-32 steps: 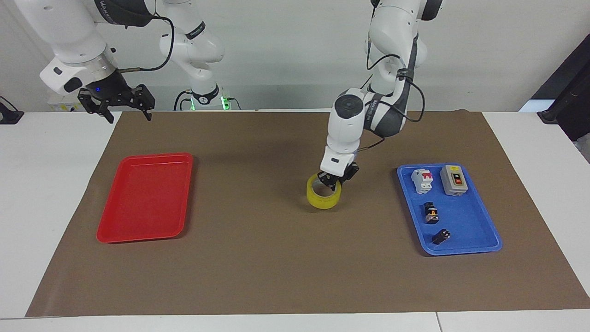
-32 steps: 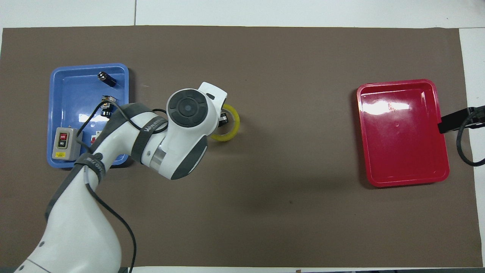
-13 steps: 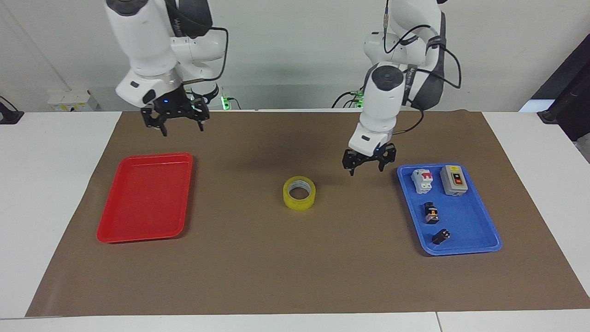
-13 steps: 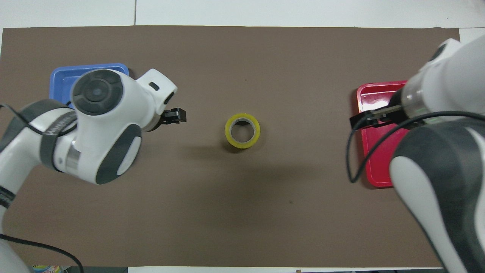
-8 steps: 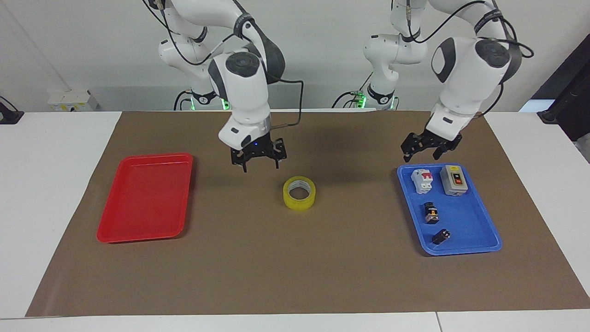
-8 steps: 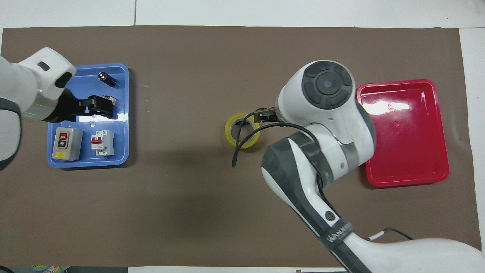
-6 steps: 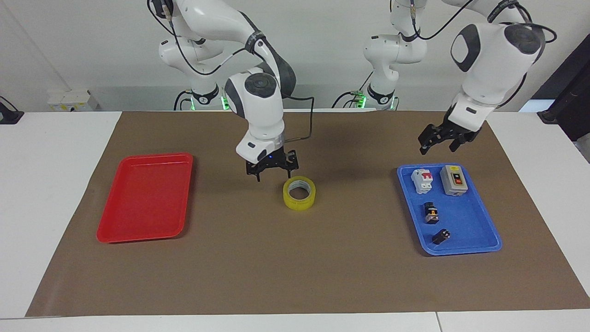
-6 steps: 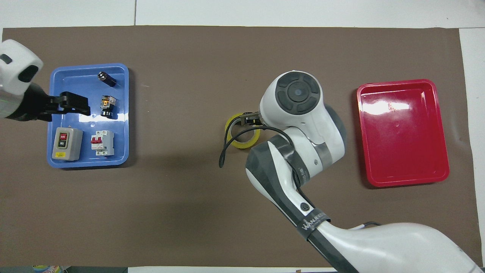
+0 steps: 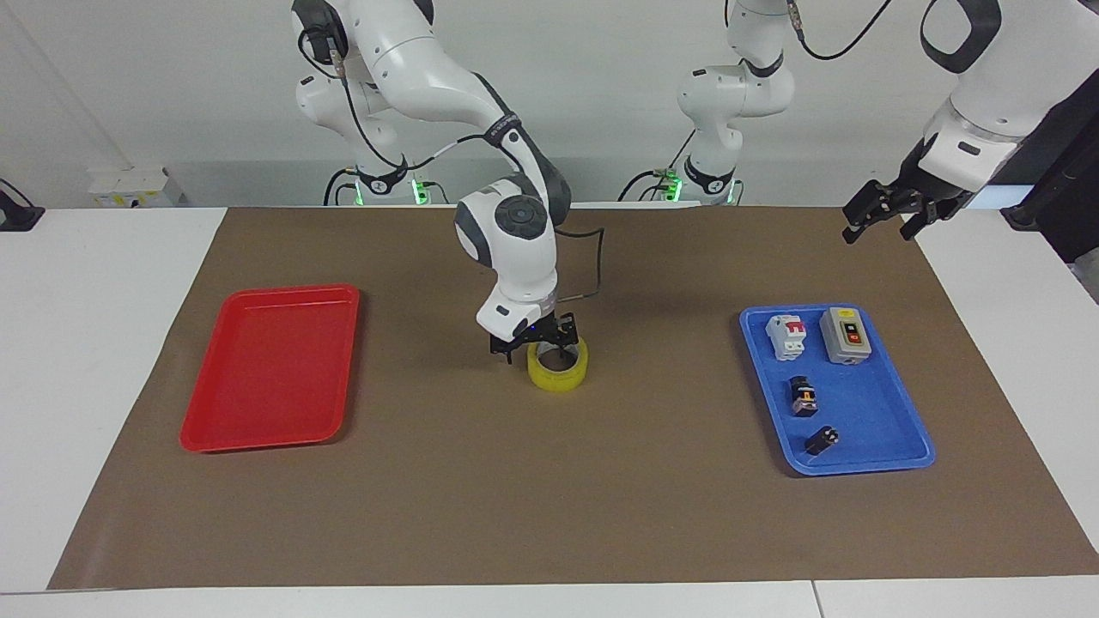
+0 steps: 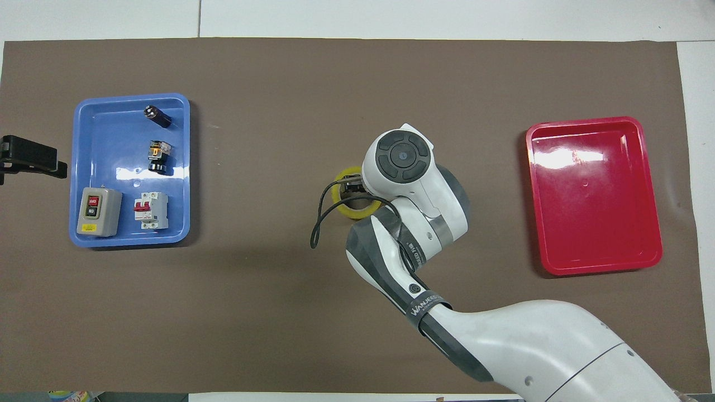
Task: Place and move tape with both arms
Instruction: 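Withdraw the left gripper while the right gripper grasps the tape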
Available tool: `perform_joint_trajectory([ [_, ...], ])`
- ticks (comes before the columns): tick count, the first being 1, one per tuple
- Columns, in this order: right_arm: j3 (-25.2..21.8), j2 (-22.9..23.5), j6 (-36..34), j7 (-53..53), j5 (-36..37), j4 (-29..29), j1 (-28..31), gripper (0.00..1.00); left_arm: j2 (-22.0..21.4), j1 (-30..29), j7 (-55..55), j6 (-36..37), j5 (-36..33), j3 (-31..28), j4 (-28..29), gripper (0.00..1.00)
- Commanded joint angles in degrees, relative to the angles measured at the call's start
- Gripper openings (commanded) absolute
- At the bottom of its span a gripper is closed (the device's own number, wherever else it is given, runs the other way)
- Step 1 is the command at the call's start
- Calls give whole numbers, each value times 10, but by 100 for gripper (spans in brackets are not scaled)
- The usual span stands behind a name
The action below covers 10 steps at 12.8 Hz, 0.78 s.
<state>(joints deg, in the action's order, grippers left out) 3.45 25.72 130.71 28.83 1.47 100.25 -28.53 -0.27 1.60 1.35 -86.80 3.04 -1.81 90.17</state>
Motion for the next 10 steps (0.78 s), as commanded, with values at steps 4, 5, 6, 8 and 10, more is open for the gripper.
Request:
perform_joint_trajectory([
  [4, 2, -17, 32, 4, 5, 36, 3, 42, -5, -5, 27, 20, 7, 4, 11, 100],
  [5, 2, -18, 32, 5, 5, 41, 2, 29, -5, -5, 28, 21, 7, 4, 11, 100],
  [6, 2, -18, 32, 5, 5, 42, 2, 10, -6, -5, 29, 21, 7, 4, 11, 100],
  [8, 1, -18, 11, 4, 5, 29, 3, 0, -6, 2, 29, 17, -19, 7, 5, 100],
  [10, 0, -17, -76, -8, 14, -33, 14, 0, -7, 4, 27, 21, -24, 9, 3, 100],
])
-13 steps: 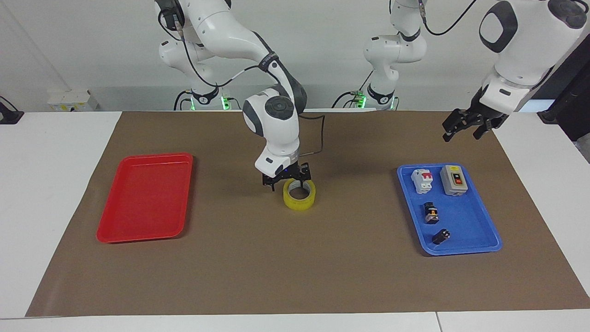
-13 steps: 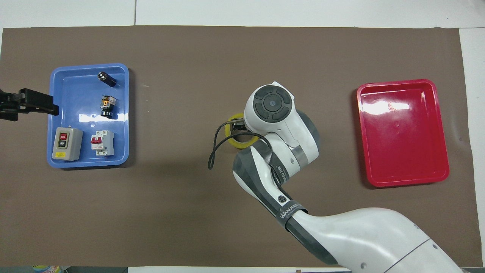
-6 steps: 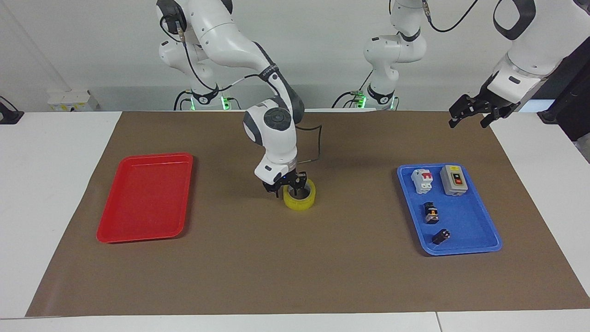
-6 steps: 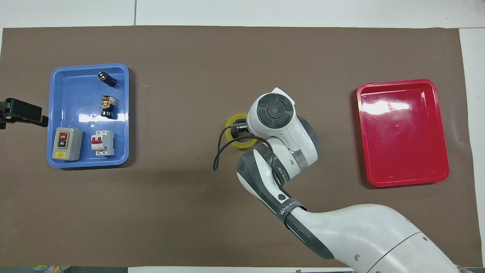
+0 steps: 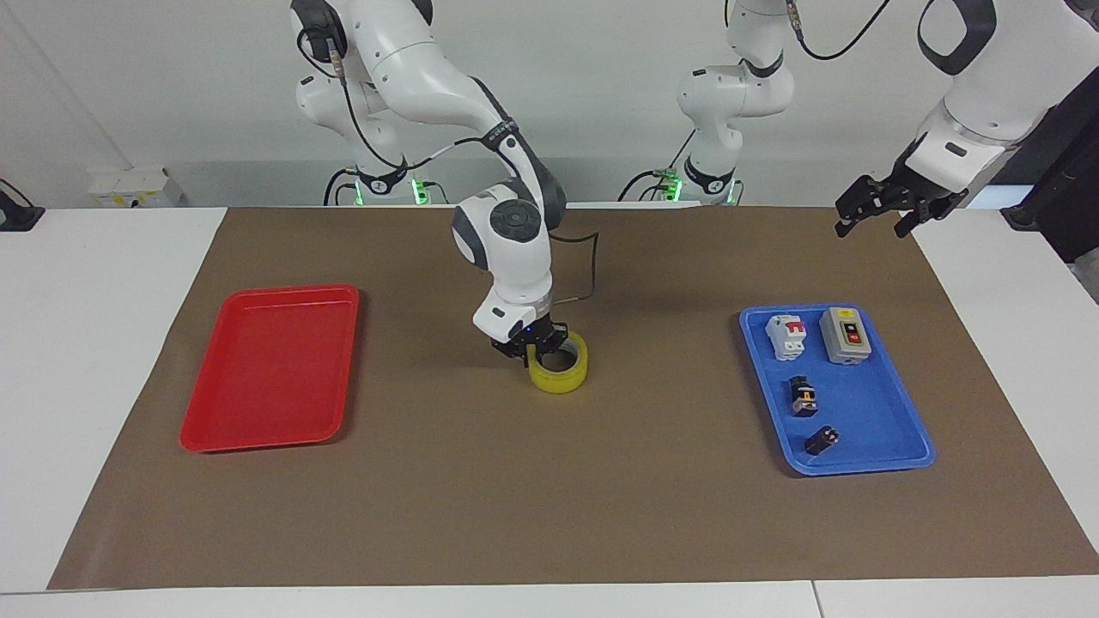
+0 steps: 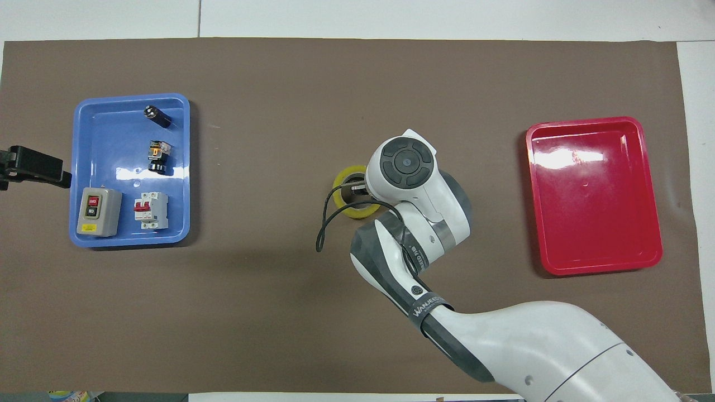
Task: Place and move tape with both arms
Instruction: 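Carry the yellow tape with the right gripper into the red tray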
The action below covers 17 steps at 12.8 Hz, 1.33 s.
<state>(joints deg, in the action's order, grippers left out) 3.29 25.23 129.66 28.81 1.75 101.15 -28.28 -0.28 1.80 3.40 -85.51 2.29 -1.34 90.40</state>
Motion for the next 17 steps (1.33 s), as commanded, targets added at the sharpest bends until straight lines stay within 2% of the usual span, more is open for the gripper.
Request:
perform_joint_trajectory([
  [1, 0, -11, -116, -31, 22, -77, 22, 0, -7, 2, 6, 7, -18, 5, 0, 100],
  [2, 1, -15, -150, -67, 24, -89, 47, 0, -7, 2, 6, 7, -19, 5, 0, 100],
  [6, 1, -95, -256, -282, 17, -68, 180, 0, -10, 2, 8, 7, -19, 6, 0, 100],
  [9, 1, -127, -267, -472, 17, -19, 303, 0, -10, 2, 9, 6, -19, 6, 0, 100],
  [10, 1, -131, -258, -536, 16, -1, 346, 0, -10, 2, 9, 6, -19, 6, 0, 100],
  [12, 0, -138, -228, -620, 16, 24, 393, 0, -11, 2, 9, 6, -19, 6, 1, 100],
  [16, 0, -152, -46, -686, 16, 131, 444, 0, -14, 3, 9, 5, -30, 7, 2, 100],
  [17, 0, -159, -20, -687, 16, 158, 446, 0, -16, 3, 10, 3, -30, 9, 6, 100],
])
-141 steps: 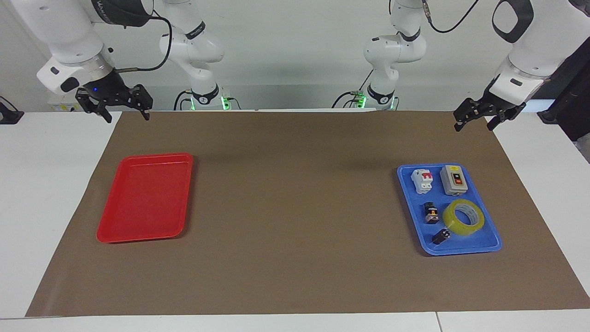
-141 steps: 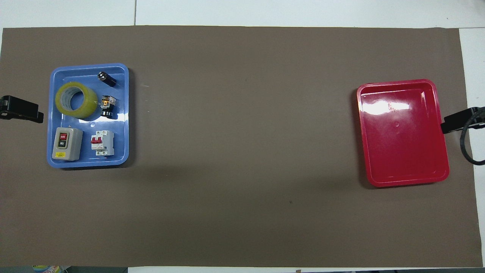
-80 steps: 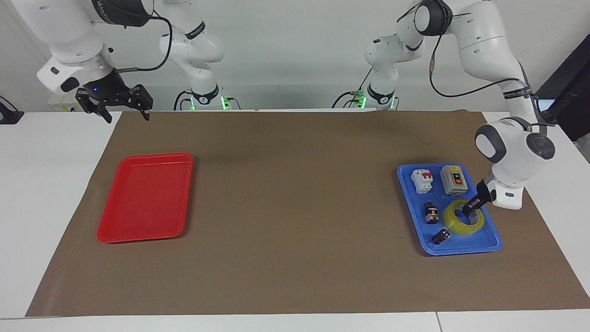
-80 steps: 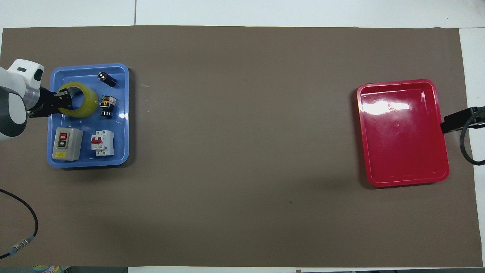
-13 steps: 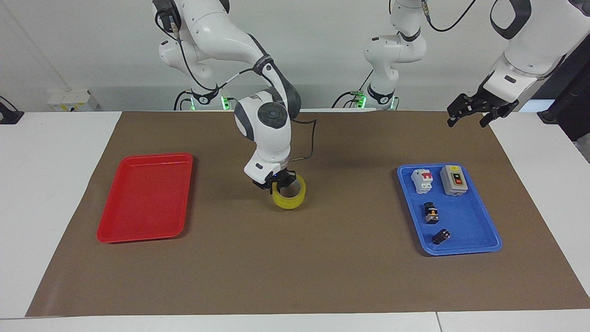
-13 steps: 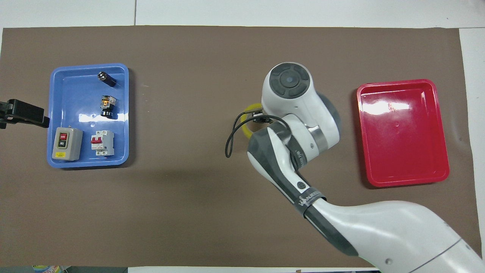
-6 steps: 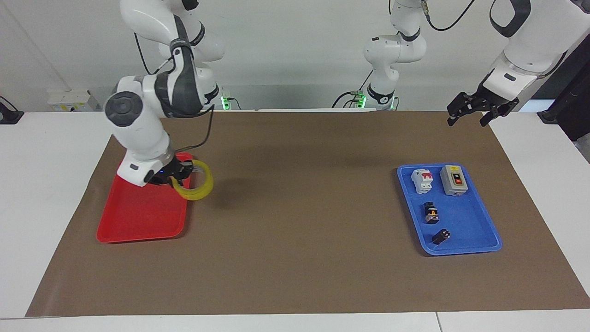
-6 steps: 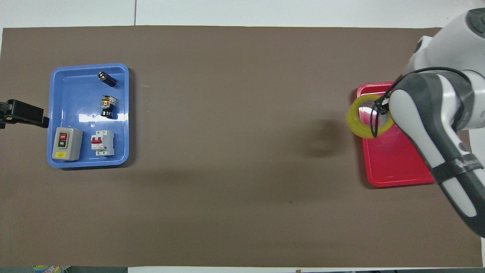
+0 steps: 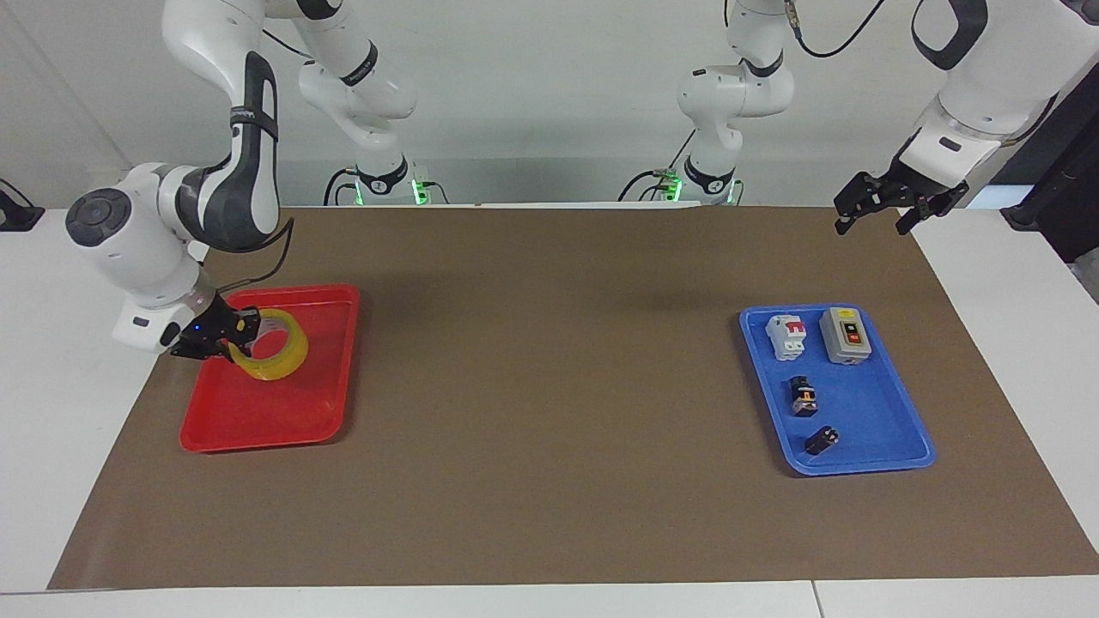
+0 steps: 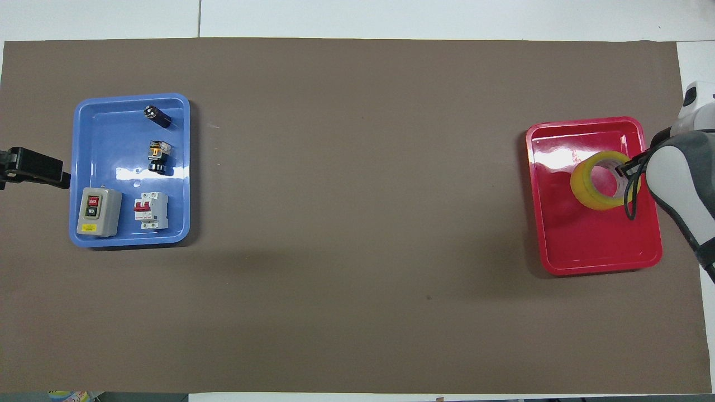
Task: Place and move tape with both arms
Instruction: 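Carry the yellow tape with the right gripper into the red tray, then open the right gripper and release the tape in the red tray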
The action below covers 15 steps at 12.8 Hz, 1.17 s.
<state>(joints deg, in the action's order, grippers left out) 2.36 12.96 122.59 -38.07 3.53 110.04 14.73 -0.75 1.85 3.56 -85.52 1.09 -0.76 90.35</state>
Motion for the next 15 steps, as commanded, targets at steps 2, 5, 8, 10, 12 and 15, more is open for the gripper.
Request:
perform_joint_trajectory([
  [2, 9, -40, 84, -14, -5, 102, 21, 0, -14, 2, 6, 3, -17, 3, 8, 100],
  [5, 9, -24, 89, -12, -34, 105, 30, 1, -14, 1, 4, 3, -17, 2, 8, 100],
  [8, 9, -24, 90, -18, -37, 107, 29, 55, -14, -5, 4, 3, -17, 1, 8, 100],
  [10, 8, -24, 85, -18, -36, 102, 29, 100, -14, -4, 4, 3, -18, 1, 8, 100],
  [12, 8, -35, 43, -17, -36, 70, 22, 100, -14, -4, 4, 3, -17, 1, 8, 100],
  [15, 13, -47, -92, -3, -36, -36, 12, 100, -14, -4, 4, 3, -17, 1, 8, 100],
])
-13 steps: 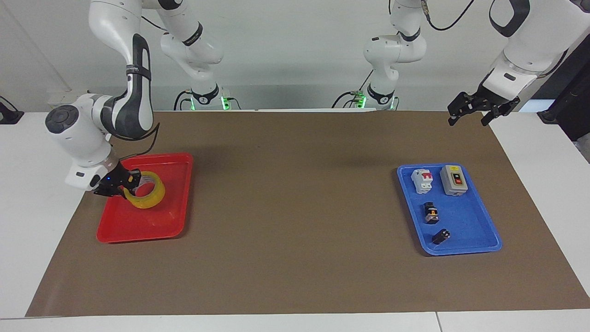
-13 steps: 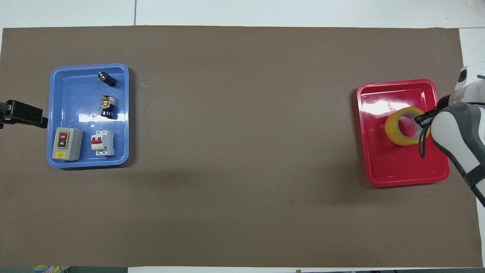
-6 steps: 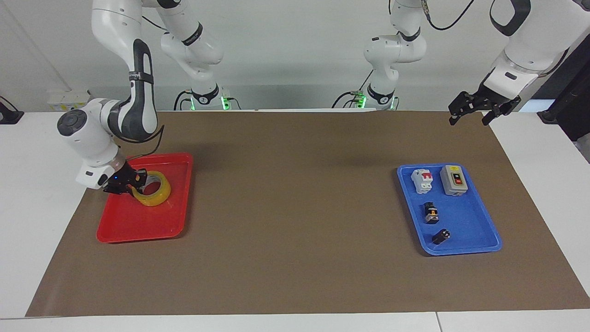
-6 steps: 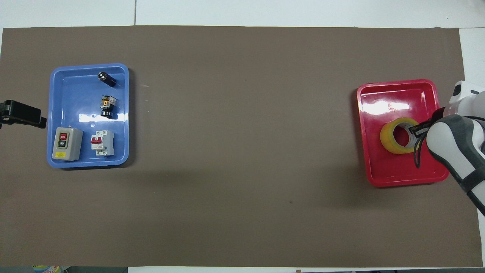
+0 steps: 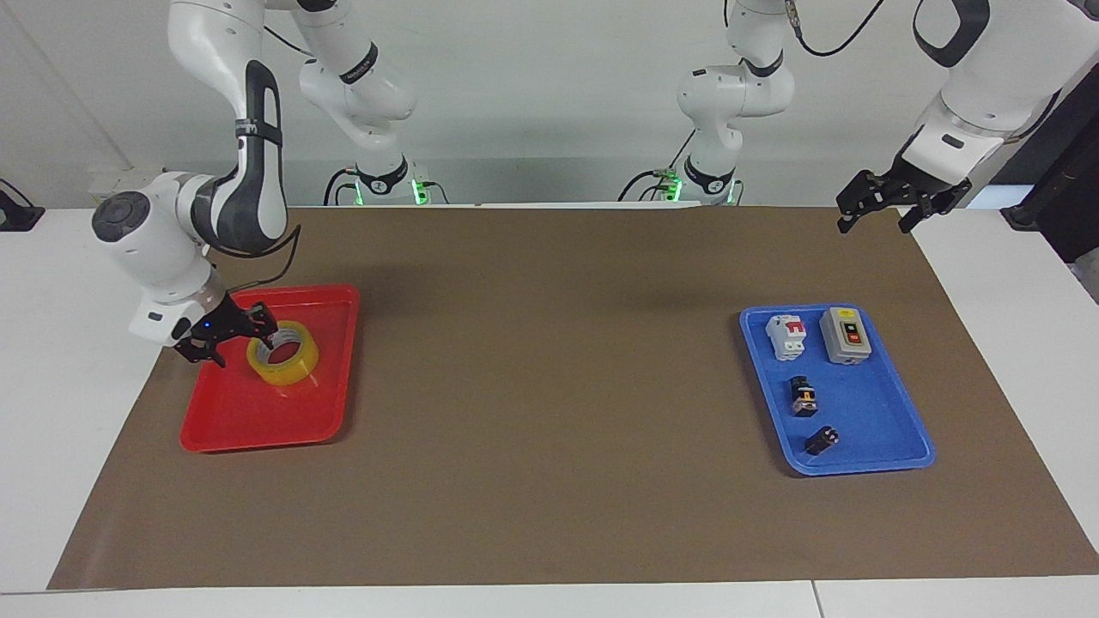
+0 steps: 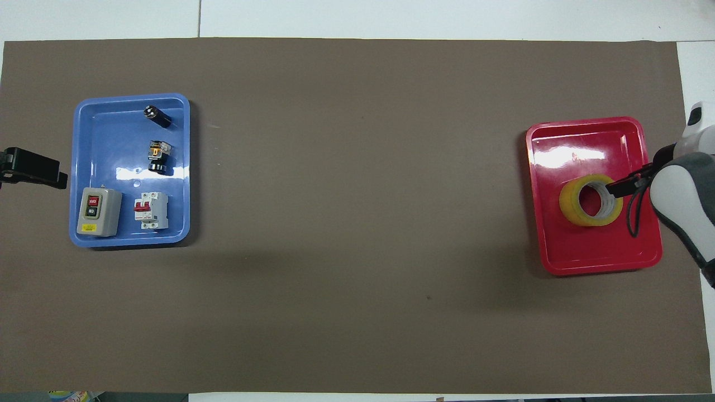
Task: Place and move tape with both arms
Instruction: 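Open the right gripper and release the tape in the red tray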
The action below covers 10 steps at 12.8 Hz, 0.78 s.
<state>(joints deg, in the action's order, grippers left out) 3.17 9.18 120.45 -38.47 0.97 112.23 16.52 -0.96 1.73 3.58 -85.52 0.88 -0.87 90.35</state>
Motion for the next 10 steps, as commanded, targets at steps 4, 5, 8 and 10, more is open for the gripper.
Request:
perform_joint_trajectory([
  [4, 5, -17, -250, 135, -4, -194, -47, 100, -12, -3, 4, 3, -15, 3, 8, 100],
  [5, 5, -20, -281, 156, -4, -218, -50, 100, -12, -3, 4, 3, -15, 3, 8, 100],
  [8, 11, -57, -342, 234, -4, -244, -69, 100, -12, -3, 4, 3, -15, 3, 8, 100],
  [10, 13, -86, -376, 286, -4, -241, -85, 100, -12, -3, 4, 3, -16, 3, 8, 100],
])
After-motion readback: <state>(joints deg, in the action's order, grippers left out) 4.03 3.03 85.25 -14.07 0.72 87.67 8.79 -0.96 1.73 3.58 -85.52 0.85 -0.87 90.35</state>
